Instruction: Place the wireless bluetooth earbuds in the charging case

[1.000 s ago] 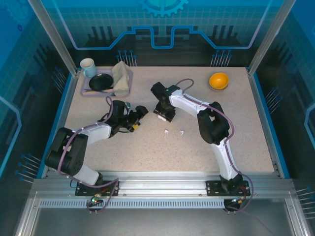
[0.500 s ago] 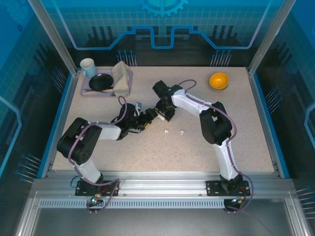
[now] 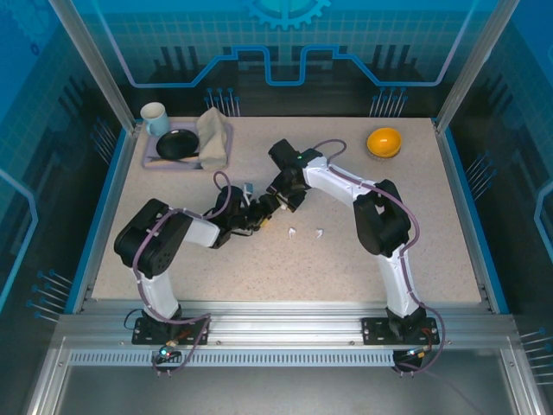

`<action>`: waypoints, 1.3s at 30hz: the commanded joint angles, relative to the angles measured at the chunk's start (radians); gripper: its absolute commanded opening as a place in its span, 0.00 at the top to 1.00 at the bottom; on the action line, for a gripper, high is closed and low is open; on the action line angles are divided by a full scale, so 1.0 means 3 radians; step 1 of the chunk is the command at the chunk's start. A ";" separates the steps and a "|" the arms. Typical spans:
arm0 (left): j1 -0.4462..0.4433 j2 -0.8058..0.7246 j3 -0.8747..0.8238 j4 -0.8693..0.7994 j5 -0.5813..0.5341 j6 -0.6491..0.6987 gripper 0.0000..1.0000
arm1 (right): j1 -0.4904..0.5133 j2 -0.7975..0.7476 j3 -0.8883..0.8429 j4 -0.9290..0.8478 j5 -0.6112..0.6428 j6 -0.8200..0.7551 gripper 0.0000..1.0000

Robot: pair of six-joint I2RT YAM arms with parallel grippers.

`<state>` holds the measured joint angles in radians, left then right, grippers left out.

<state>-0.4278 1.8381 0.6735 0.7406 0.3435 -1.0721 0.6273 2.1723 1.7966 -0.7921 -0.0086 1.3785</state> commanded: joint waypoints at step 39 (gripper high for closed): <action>-0.0014 0.0147 0.0483 0.0073 -0.0537 -0.0054 0.81 | 0.0024 -0.0246 -0.0291 -0.0031 -0.0075 0.0059 0.55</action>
<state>-0.4622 1.8828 0.7723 0.7361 0.2661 -1.0931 0.6224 2.1376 1.7329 -0.6827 0.0181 1.4063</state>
